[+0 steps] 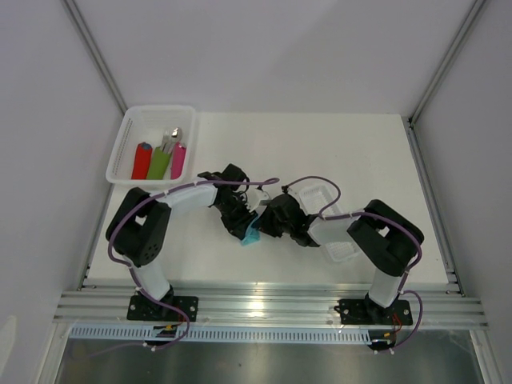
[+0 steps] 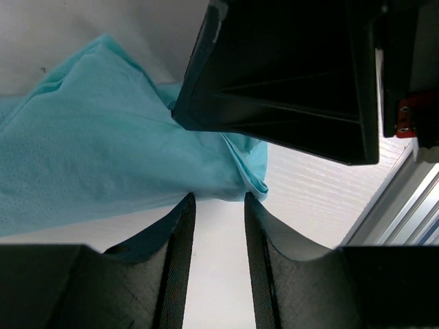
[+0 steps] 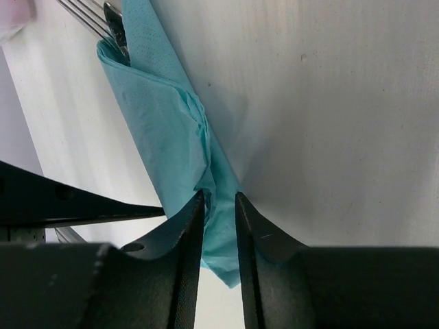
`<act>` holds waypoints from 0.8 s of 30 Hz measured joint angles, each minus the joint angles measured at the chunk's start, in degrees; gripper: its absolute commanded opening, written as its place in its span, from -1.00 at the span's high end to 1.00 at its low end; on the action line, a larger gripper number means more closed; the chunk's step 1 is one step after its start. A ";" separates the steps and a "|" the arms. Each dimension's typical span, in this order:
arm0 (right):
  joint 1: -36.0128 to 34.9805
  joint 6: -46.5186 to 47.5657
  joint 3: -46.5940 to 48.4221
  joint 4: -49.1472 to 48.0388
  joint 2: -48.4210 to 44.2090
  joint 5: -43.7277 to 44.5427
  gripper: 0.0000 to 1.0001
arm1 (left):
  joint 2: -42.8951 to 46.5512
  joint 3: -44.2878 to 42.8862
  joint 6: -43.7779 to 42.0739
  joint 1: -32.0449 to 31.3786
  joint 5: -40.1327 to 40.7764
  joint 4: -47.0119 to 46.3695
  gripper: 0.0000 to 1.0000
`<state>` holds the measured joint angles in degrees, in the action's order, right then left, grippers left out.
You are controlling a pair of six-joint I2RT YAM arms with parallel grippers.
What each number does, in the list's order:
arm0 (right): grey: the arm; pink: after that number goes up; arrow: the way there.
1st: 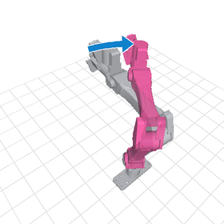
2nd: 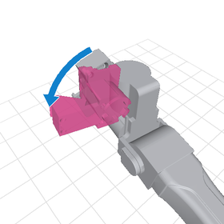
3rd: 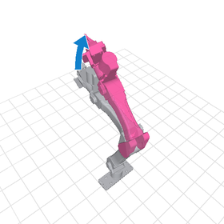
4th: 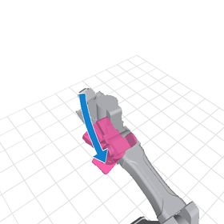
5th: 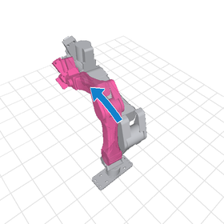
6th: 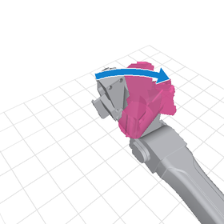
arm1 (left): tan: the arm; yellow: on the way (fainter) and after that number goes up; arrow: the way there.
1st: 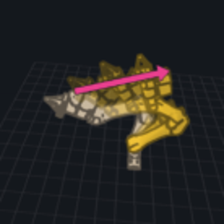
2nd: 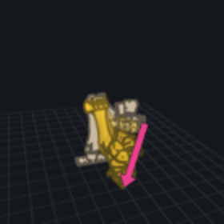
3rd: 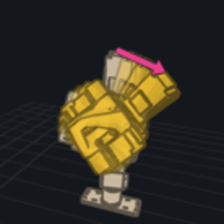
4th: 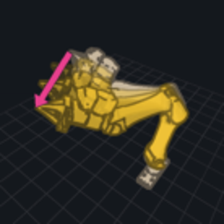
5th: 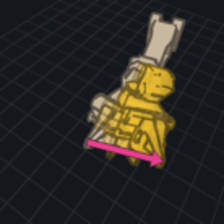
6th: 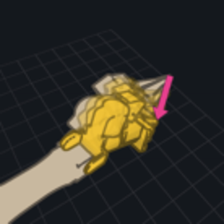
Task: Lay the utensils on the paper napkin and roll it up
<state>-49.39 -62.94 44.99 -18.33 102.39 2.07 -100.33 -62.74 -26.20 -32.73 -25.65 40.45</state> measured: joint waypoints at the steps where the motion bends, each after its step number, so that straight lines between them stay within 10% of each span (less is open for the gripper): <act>1: -0.04 0.02 -0.02 0.15 -0.13 0.00 0.42 | -0.11 -0.07 0.00 -0.07 0.00 0.04 0.23; 24: -2.73 4.07 -1.90 10.84 -8.76 3.74 0.84 | -1.77 -0.59 -0.28 -0.61 -0.50 0.22 0.24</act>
<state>-52.12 -58.87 43.09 -7.49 93.62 5.80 -102.10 -63.33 -26.48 -33.34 -26.15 40.66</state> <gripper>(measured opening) 0.127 0.383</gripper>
